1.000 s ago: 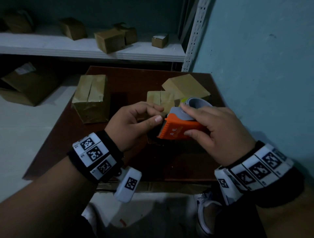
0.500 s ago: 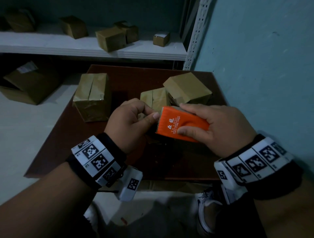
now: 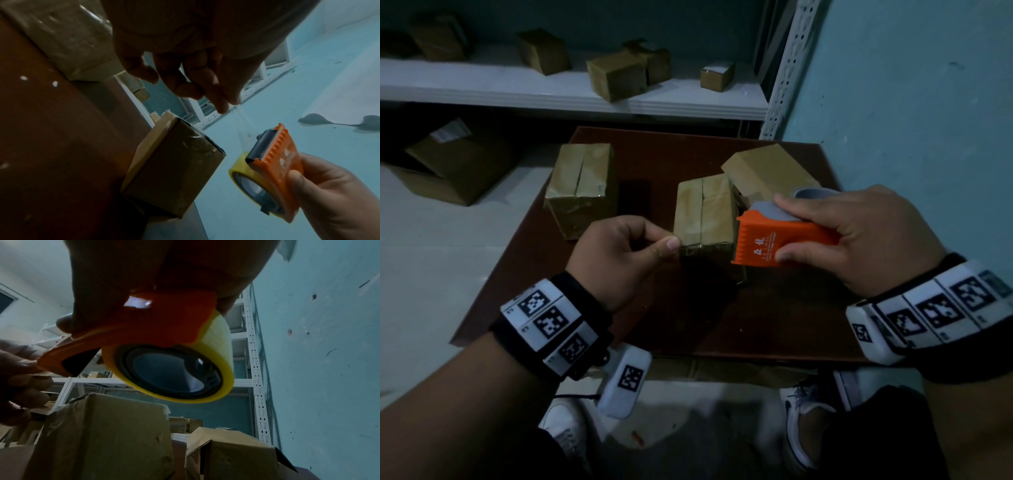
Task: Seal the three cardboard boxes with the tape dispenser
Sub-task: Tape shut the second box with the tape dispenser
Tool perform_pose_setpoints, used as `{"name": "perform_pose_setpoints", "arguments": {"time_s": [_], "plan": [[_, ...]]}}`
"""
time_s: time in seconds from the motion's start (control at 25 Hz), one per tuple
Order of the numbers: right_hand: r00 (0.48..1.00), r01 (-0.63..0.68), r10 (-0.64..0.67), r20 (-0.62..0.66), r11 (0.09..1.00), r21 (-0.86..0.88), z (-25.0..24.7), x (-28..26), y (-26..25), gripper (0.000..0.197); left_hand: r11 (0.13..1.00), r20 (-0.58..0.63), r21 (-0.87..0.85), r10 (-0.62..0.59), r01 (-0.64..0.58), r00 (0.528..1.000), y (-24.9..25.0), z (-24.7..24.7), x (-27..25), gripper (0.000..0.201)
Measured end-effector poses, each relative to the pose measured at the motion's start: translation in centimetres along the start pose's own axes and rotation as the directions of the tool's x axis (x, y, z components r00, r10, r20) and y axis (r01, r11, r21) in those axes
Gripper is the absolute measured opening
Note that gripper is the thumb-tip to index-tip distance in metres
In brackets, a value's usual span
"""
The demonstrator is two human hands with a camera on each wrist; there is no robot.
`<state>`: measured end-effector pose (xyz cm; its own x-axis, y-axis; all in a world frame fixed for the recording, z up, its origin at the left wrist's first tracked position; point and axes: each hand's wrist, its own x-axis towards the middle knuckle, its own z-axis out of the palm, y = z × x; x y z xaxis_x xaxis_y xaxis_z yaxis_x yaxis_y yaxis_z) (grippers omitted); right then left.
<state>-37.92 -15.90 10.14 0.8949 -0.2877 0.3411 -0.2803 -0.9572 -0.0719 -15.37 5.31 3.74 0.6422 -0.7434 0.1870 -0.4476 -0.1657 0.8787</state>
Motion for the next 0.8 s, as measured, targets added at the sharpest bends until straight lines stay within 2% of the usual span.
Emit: {"name": "perform_pose_setpoints", "arguments": {"time_s": [0.16,0.28,0.52,0.68,0.8], "plan": [[0.999,-0.044,0.044,-0.008,0.999,-0.022,-0.5,-0.1,0.4,0.075,0.994,-0.016,-0.02,-0.112,0.112,0.994,-1.4,-1.1,-0.1,0.012],[0.998,-0.045,0.048,0.037,0.997,-0.069,-0.3,-0.1,0.3,0.079,0.975,0.038,-0.023,-0.219,0.22,0.975,-2.2,-1.2,-0.2,0.011],[0.998,-0.066,0.068,0.012,0.992,-0.105,-0.4,0.0,0.3,0.075,0.967,0.053,0.002,-0.256,0.256,0.965,-2.2,0.2,0.2,0.016],[0.994,-0.091,0.1,0.052,0.985,-0.149,0.2,0.3,0.6,0.078,0.956,0.046,-0.01,-0.291,0.292,0.956,-2.2,0.7,0.7,0.018],[0.995,-0.087,0.094,0.035,0.982,-0.167,0.6,0.6,0.6,0.078,0.933,0.053,-0.029,-0.356,0.358,0.933,-2.3,0.9,1.3,0.019]]}}
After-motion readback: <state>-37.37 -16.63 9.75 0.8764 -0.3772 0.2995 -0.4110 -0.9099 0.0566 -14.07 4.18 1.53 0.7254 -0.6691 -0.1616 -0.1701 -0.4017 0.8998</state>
